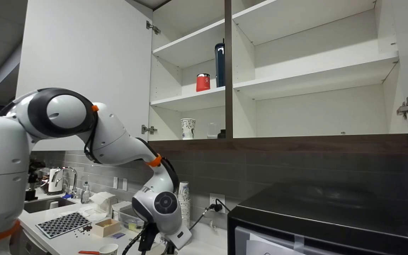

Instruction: Move the plate with the cup to the counter

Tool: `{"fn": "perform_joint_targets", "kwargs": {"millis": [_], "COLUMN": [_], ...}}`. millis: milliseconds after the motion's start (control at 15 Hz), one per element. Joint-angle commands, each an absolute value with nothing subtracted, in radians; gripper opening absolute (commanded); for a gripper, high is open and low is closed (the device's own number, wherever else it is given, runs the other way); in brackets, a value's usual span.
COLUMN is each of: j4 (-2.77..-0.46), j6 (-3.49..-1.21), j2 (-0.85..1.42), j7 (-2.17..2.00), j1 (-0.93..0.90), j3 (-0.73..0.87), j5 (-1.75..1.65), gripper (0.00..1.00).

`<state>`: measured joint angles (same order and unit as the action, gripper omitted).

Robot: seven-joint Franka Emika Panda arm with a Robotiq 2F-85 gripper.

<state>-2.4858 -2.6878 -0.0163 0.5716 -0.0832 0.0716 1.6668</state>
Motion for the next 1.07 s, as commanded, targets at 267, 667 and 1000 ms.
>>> {"fn": "perform_joint_targets", "kwargs": {"millis": [267,667,1000], "j4": [-2.399,-2.353,-2.32], "j6": [-2.735,-2.708,-2.702], "j2": [0.178,0.295,0.375], "j7": [0.679,0.705,0.698], "j1": [-0.096,-0.087,-0.087], "j3": [0.056,0.06,0.058], "j5": [1.782,1.814,1.818], "gripper": [0.0,0.0,0.0]}}
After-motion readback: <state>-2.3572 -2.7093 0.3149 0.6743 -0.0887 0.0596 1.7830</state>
